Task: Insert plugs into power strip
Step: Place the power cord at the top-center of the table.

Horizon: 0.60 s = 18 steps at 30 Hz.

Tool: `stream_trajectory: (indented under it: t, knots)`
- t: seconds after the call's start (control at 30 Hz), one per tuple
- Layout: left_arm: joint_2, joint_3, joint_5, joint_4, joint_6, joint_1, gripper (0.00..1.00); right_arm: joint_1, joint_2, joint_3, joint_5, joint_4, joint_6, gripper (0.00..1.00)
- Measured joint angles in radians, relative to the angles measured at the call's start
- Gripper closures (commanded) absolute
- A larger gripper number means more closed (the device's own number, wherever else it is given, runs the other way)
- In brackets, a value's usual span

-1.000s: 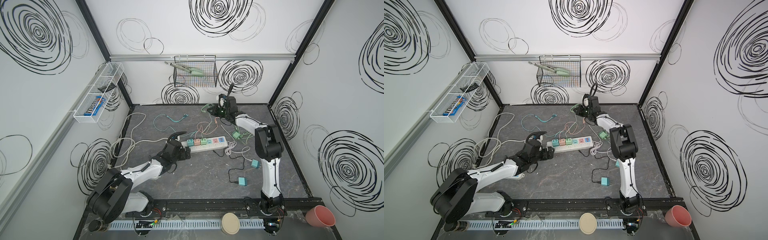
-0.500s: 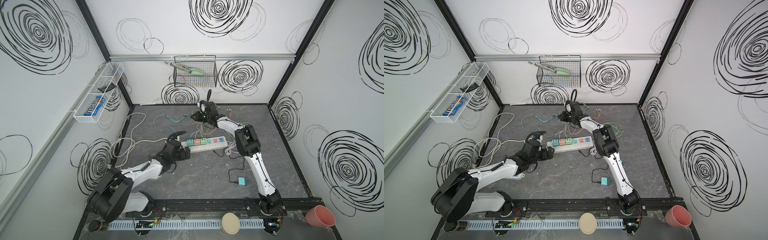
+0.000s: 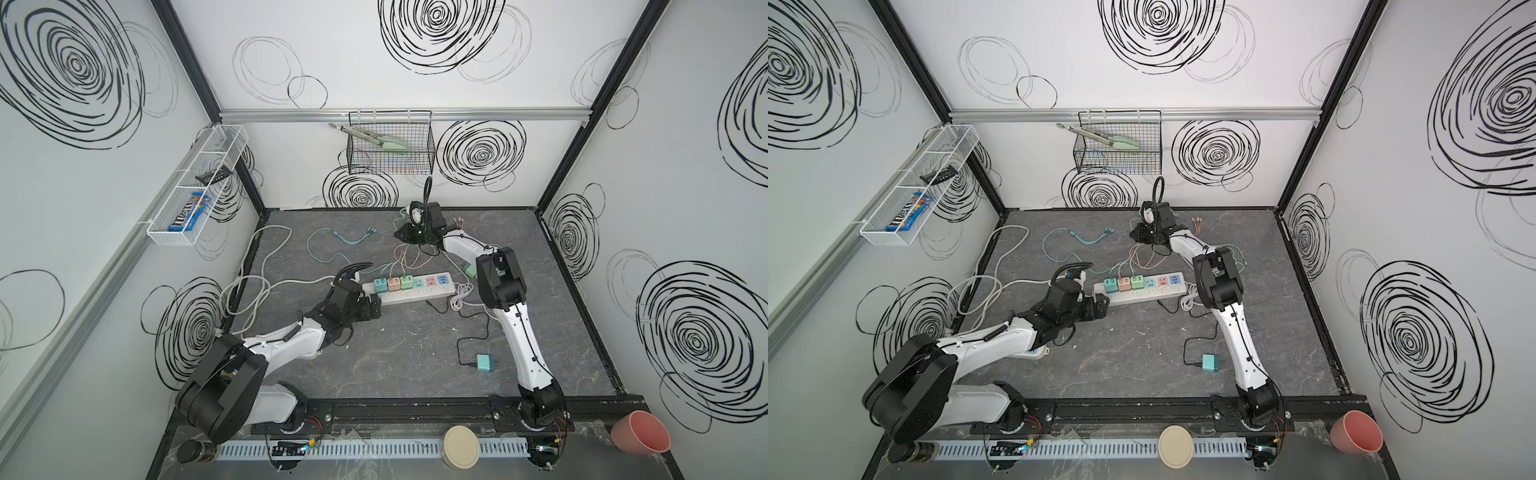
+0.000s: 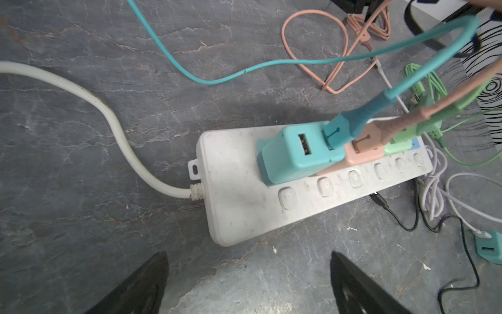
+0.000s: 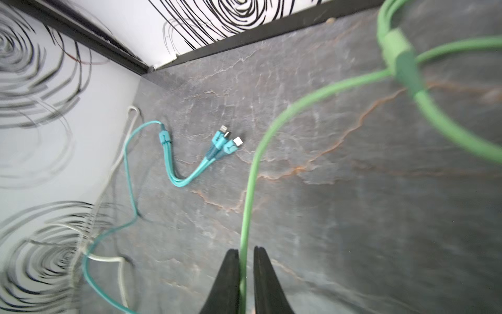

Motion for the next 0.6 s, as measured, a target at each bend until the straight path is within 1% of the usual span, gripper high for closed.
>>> stream_trajectory:
  t: [0.1, 0.2, 0.33, 0.5, 0.57, 0.6]
  knots:
    - [0.000, 0.000, -0.001, -0.001, 0.000, 0.000, 0.04, -0.029, -0.032, -0.024, 0.012, -0.014, -0.027, 0.57]
    - [0.000, 0.000, -0.002, -0.001, 0.003, 0.000, 0.04, -0.060, -0.056, -0.033, 0.024, -0.029, -0.050, 0.51]
    - [0.001, 0.000, -0.006, -0.005, 0.006, 0.000, 0.04, -0.092, -0.085, -0.050, 0.036, -0.040, -0.071, 0.46]
    - [0.007, 0.000, -0.014, -0.010, 0.012, -0.006, 0.04, -0.135, -0.166, -0.129, 0.044, -0.061, -0.096, 0.34]
    - [0.007, 0.001, -0.019, -0.012, 0.015, -0.011, 0.04, -0.149, -0.218, -0.180, 0.045, -0.073, -0.103, 0.24]
    - [0.007, 0.003, -0.023, -0.015, 0.016, -0.015, 0.04, -0.158, -0.256, -0.220, 0.049, -0.078, -0.107, 0.16]
